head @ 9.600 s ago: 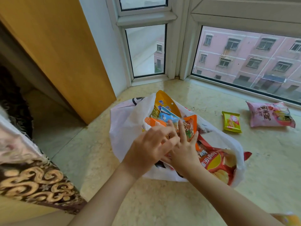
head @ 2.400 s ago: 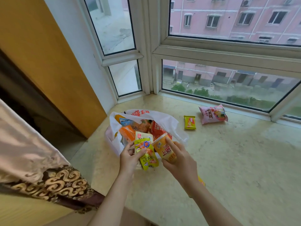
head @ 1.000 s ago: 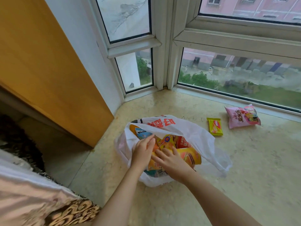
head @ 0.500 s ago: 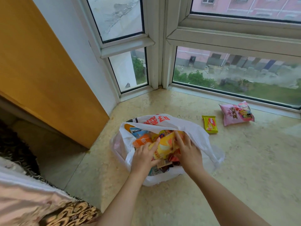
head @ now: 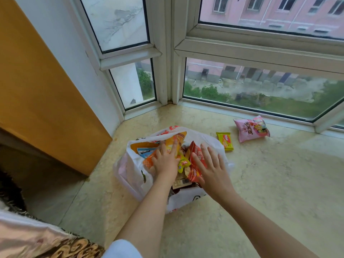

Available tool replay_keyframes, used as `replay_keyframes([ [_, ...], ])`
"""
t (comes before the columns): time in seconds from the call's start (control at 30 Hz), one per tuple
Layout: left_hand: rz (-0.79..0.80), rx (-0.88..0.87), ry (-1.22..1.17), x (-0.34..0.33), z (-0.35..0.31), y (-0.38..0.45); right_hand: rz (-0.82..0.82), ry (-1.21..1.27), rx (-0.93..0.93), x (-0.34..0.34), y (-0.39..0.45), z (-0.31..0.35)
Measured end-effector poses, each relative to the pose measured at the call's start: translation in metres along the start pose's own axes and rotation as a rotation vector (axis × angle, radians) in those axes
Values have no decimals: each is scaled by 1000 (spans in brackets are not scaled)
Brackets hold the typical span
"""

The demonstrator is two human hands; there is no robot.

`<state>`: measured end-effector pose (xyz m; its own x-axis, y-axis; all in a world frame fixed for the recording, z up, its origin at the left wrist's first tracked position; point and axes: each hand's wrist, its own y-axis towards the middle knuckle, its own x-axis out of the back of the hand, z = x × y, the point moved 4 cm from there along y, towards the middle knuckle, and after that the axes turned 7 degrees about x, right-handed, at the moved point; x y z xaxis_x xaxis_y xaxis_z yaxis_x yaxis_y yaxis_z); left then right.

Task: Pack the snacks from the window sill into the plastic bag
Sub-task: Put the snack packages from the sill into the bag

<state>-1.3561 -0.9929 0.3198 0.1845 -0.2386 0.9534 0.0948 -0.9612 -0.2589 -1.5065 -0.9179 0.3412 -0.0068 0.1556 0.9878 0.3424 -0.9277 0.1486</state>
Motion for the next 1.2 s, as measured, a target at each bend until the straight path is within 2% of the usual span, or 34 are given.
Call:
replay_keyframes([
  [0.1, -98, -97, 33, -2, 1, -21, -11, -9, -9, 1, -8, 1],
  [0.4, -115, -124, 49, -2, 0, -54, 19, 18, -21, 8, -25, 8],
  [0.57, -178, -255, -120, 7, -30, -76, 6, 42, -84, 12, -41, -8],
  [0.73, -214, -342, -87, 3, -71, -92, 77, 33, -172, 15, -70, -45],
  [1.0, -97, -478, -81, -13, -158, -98, 66, 38, -259, 18, -107, -132],
  [1.2, 50, -374, -141, -46, -215, -62, 125, 32, -280, -8, -108, -197],
])
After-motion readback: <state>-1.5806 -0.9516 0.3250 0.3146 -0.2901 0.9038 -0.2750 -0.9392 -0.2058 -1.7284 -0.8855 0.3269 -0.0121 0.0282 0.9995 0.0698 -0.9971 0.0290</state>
